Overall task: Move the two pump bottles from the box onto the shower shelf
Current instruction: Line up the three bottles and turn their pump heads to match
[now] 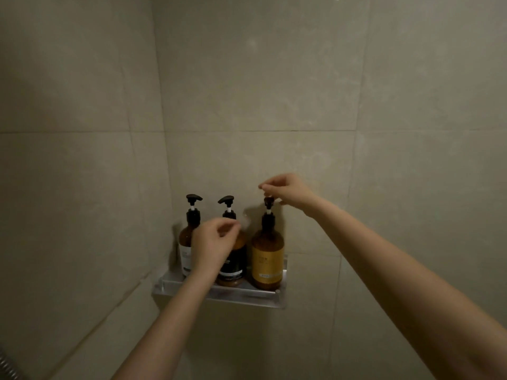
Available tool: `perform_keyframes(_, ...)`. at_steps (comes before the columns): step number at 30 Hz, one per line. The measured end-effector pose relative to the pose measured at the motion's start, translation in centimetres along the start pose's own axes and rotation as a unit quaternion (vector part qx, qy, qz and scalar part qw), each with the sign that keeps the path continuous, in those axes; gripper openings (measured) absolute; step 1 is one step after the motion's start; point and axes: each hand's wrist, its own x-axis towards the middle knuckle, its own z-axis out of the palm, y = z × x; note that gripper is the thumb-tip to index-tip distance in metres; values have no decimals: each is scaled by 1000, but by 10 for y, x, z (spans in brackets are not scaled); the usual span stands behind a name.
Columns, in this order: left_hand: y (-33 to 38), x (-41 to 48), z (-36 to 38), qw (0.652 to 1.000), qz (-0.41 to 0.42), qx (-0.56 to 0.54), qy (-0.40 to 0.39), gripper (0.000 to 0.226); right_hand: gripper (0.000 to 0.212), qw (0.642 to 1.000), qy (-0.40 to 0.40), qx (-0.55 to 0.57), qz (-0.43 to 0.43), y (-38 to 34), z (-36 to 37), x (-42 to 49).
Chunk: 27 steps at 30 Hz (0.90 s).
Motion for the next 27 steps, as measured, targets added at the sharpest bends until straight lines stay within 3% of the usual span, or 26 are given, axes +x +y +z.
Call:
perform_keyframes(3,-17,9,-28,998,-47,-15,48,16,31,998,21,-24,-45,-17,10,11)
perform_keyframes(10,-30,33,-30,989,-95,36,-108,50,43,982,-76,-168,-42,-46,53,35)
perform_keyframes(14,-31,43,-25,975,-79,120,-169,64,34,978,-86,-186,-40,-46,61,41)
perform_keyframes(21,-35,45,-23,971,-79,114,-196,58,29,979,-130,-157,-6,-45,51,45)
perform_keyframes(25,-36,46,-24,971,-69,112,-201,44,39,982,-113,-148,10,-47,58,49)
perform_keyframes(27,-36,47,-24,971,-69,112,-200,49,34,984,-114,-134,17,-47,58,51)
